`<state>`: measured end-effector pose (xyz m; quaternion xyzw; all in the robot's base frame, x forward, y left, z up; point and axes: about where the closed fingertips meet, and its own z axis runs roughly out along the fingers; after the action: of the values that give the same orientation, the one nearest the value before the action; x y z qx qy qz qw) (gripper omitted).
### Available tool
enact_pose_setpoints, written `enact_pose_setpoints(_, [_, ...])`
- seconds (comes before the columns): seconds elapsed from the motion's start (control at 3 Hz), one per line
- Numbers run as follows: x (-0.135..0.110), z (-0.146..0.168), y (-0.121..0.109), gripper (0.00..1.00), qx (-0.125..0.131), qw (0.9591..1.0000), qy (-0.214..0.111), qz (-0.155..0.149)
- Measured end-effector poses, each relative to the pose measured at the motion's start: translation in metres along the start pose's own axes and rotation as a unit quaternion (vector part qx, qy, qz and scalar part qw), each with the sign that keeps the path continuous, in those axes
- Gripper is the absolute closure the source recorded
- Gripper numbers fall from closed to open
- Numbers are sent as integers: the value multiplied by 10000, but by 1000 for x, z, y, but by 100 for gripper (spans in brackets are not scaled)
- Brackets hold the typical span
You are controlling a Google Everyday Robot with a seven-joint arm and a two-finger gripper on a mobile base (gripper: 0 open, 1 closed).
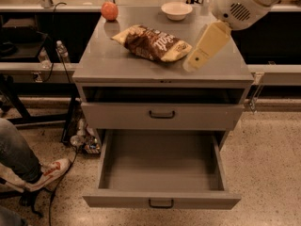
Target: Place brown chip bag into middle drawer
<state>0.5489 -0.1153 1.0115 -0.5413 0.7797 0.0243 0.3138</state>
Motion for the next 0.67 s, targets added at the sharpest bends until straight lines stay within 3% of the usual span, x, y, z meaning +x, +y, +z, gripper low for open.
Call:
enact_pose_setpoints(0.33, [-45, 46, -11, 0, -99, 9979, -358, 525])
enact_pose_setpoints(0.67, [-52, 51, -11, 0, -125, 9956, -401, 840])
